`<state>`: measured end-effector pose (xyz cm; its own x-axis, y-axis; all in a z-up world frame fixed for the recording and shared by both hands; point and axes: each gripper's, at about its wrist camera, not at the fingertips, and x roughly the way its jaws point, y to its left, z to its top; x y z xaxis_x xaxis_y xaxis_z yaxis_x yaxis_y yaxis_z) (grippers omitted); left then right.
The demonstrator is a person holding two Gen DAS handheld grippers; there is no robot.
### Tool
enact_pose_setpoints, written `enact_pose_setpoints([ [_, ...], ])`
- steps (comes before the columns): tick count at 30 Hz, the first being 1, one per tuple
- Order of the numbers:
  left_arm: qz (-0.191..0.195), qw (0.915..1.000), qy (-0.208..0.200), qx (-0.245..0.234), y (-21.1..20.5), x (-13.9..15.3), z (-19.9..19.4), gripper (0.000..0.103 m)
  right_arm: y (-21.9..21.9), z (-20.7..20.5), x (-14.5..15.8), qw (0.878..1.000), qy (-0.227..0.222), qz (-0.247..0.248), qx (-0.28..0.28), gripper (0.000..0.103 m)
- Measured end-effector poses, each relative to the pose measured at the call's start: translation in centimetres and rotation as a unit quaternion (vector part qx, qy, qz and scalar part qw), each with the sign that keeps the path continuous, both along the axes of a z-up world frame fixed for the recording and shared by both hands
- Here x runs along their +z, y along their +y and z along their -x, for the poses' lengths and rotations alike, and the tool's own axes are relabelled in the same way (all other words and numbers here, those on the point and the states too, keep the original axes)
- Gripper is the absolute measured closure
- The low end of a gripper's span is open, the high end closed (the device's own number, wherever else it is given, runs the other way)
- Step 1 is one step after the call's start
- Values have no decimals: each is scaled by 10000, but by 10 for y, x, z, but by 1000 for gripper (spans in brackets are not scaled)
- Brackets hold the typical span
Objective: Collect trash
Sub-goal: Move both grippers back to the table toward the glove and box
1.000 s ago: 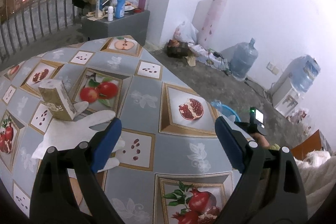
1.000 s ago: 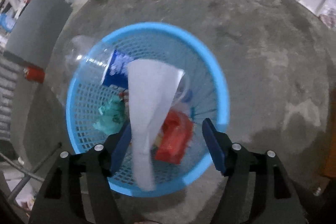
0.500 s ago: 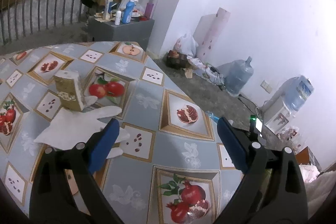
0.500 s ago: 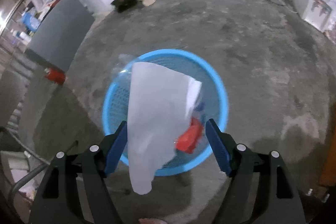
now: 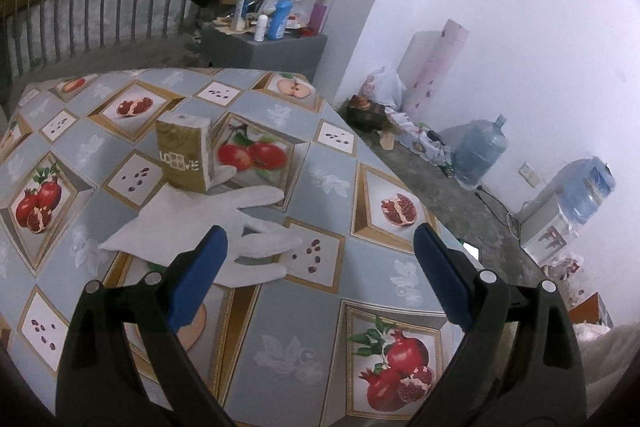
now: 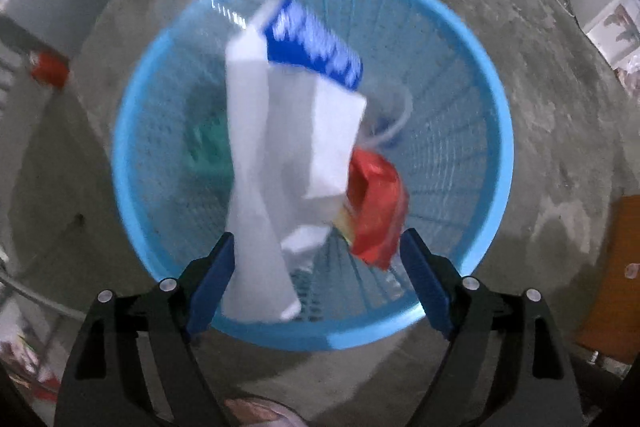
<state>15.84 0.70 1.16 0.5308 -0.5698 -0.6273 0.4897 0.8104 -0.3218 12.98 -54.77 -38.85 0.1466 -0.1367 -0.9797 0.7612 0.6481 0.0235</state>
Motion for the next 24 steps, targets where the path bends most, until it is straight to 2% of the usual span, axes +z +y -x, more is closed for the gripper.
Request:
enact_pose_setpoints([
  [3,-1,10000,44,-30,-2,-2,-1,13,6,7,6,9999,-114,30,95,22],
  [9,-18,9999,-57,-124,-9,-1,3,13,14,28,39,9960,-861,-131,188,19],
  [14,10,9998,-89,-158,-10,1,8,13,16,44,62,9912,-1302,-212,133,19],
  [20,23,9998,-152,-129,-6,6,12,13,18,67,103,9796,-2005,-78,-67,18],
  [24,91,9994,-312,-74,-1,15,17,11,28,80,148,9705,-2396,234,-100,17],
])
